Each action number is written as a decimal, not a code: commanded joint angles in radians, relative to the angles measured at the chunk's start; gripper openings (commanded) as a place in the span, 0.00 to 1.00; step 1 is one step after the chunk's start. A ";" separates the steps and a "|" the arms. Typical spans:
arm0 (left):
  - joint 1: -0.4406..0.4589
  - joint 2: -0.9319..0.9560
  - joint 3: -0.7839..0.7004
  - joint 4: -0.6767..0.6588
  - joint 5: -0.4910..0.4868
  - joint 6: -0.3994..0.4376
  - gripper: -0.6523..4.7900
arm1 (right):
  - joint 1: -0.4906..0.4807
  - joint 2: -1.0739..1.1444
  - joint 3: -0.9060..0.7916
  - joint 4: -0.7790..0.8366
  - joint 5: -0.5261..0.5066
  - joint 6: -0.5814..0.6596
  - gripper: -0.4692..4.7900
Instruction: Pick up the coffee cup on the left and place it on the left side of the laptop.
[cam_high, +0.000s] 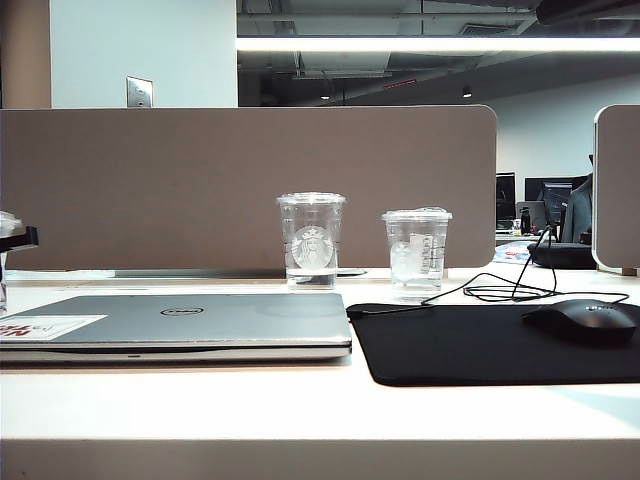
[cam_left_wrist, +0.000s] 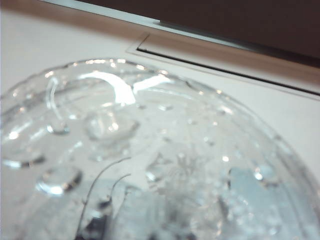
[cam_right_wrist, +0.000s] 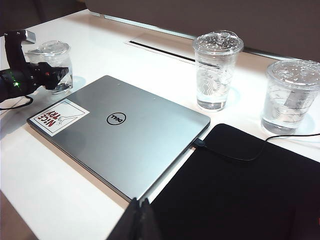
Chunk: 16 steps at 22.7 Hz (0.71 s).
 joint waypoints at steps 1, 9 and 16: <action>0.002 0.014 0.023 0.028 0.004 0.005 0.36 | 0.001 -0.002 0.007 0.014 -0.002 -0.003 0.08; 0.002 0.079 0.072 0.019 0.047 0.008 0.36 | 0.001 -0.002 0.007 0.014 -0.001 -0.003 0.08; 0.002 0.079 0.072 -0.054 0.047 0.008 0.36 | 0.000 -0.001 0.007 0.014 -0.001 -0.003 0.08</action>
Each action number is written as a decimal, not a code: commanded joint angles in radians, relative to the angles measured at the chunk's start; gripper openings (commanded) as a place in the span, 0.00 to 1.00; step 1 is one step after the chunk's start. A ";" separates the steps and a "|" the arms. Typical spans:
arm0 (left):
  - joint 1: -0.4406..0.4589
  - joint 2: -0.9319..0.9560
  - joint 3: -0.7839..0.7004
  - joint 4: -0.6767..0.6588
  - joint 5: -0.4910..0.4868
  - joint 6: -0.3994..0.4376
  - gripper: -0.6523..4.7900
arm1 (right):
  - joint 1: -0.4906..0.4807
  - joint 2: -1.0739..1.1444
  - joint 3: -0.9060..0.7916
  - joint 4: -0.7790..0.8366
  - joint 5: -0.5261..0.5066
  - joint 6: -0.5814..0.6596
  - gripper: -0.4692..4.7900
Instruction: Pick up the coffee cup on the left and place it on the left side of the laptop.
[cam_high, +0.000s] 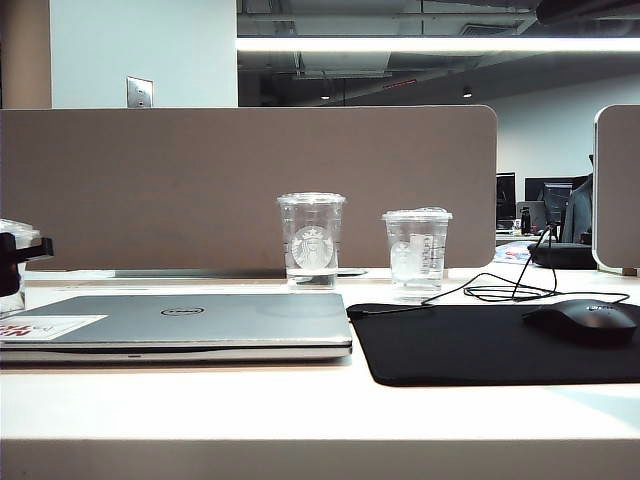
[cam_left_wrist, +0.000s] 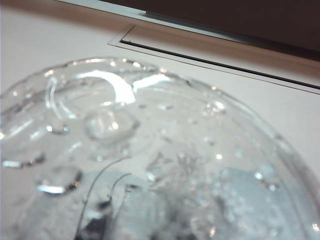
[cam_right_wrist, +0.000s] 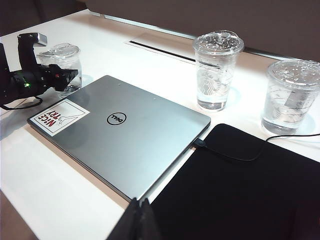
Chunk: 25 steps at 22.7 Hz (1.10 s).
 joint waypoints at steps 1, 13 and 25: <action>0.002 -0.002 0.002 -0.038 0.002 0.005 0.36 | 0.000 -0.001 0.007 0.014 -0.001 -0.003 0.08; 0.002 -0.005 0.000 -0.037 0.047 0.045 0.67 | 0.000 -0.001 0.007 0.014 -0.001 -0.003 0.08; 0.002 -0.142 -0.001 -0.268 0.050 0.096 0.69 | 0.000 -0.002 0.007 0.015 -0.001 -0.003 0.08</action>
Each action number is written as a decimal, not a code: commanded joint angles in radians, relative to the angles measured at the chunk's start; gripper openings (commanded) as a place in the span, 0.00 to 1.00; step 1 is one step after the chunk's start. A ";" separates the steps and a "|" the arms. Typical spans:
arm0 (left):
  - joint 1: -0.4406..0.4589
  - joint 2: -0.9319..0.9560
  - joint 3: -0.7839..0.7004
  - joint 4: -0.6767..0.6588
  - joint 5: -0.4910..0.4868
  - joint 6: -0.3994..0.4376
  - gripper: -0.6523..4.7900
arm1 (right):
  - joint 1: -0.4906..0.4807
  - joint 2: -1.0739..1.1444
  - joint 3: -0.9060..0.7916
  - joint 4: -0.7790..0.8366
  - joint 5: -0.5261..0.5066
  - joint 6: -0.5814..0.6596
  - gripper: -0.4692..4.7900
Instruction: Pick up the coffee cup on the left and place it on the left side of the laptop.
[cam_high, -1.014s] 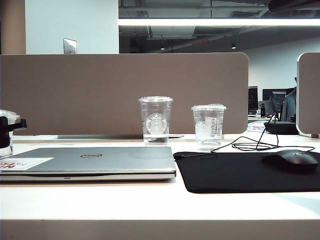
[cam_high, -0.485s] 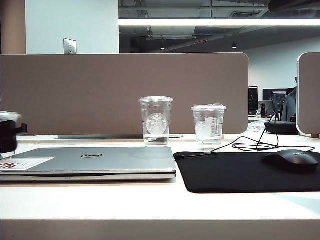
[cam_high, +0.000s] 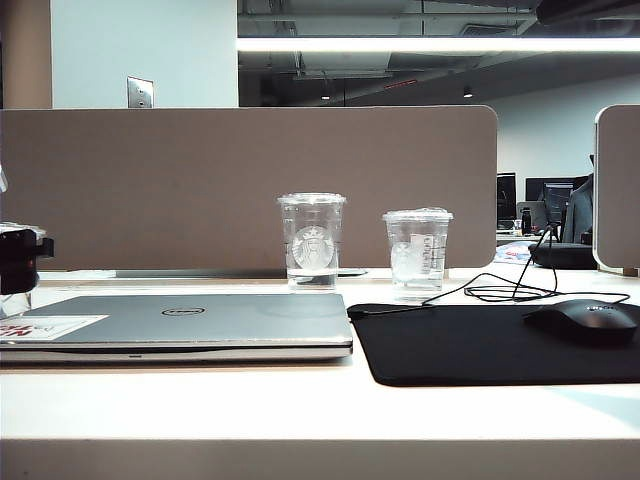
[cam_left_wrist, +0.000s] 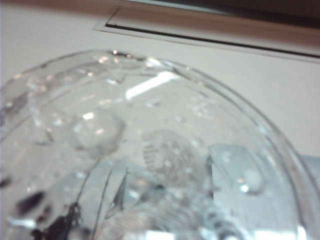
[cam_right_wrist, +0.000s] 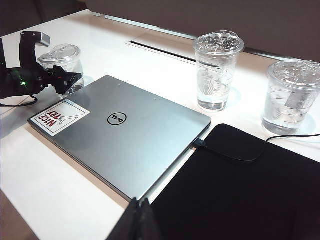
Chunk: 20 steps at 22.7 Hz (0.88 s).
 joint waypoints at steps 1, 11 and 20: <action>0.002 -0.059 0.000 -0.122 0.007 0.019 0.69 | 0.000 -0.002 0.007 0.015 -0.001 -0.003 0.08; 0.002 -0.258 0.000 -0.462 0.002 0.138 0.70 | 0.000 -0.002 0.007 0.022 -0.001 -0.003 0.08; 0.002 -0.409 0.000 -0.687 -0.004 0.138 0.70 | 0.000 -0.002 0.007 0.022 -0.001 -0.003 0.08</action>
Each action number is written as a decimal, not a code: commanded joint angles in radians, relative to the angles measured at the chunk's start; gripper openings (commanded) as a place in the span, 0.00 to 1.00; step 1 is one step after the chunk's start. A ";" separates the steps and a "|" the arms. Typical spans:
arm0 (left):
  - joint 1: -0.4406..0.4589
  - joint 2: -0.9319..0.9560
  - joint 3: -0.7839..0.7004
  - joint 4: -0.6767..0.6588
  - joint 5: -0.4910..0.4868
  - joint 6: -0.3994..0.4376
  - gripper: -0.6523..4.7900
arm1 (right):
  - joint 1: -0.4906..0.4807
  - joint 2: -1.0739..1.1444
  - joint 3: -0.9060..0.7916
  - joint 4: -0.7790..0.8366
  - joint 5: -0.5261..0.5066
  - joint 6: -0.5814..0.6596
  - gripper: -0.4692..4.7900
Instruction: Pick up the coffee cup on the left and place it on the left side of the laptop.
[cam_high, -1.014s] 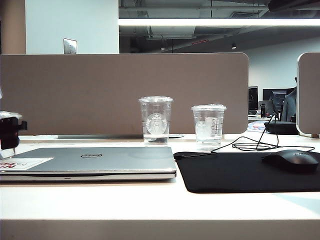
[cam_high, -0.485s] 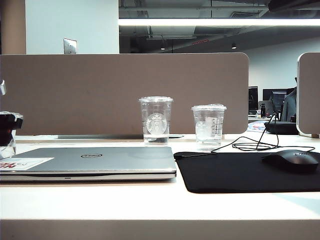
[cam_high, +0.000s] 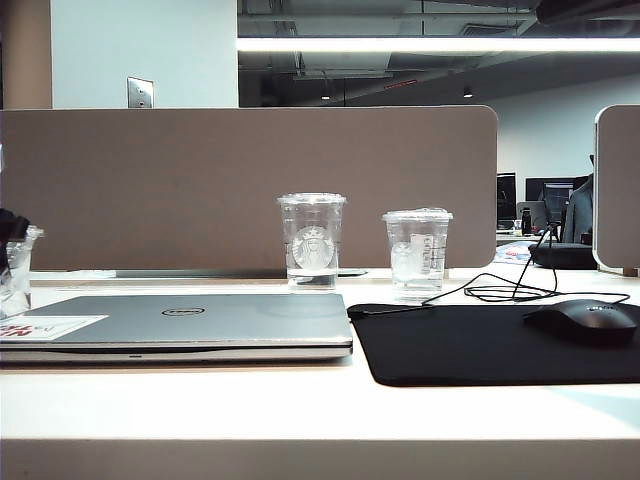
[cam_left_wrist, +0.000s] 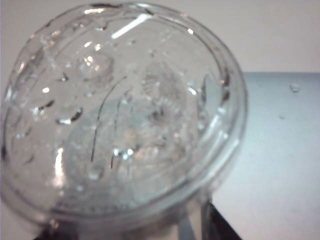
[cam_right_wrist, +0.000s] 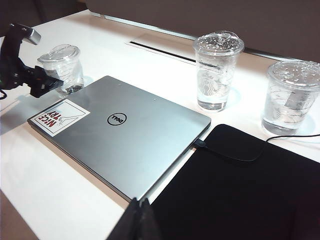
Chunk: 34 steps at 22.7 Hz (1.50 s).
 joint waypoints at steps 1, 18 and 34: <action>0.002 -0.052 0.000 -0.084 -0.001 0.000 0.70 | 0.000 -0.002 0.007 0.021 -0.001 -0.003 0.08; 0.001 -0.495 0.000 -0.390 0.132 -0.072 0.11 | 0.000 -0.003 0.007 0.018 -0.001 -0.003 0.09; -0.007 -0.940 -0.064 -0.388 0.135 -0.087 0.11 | 0.000 -0.003 0.007 0.017 0.000 -0.003 0.09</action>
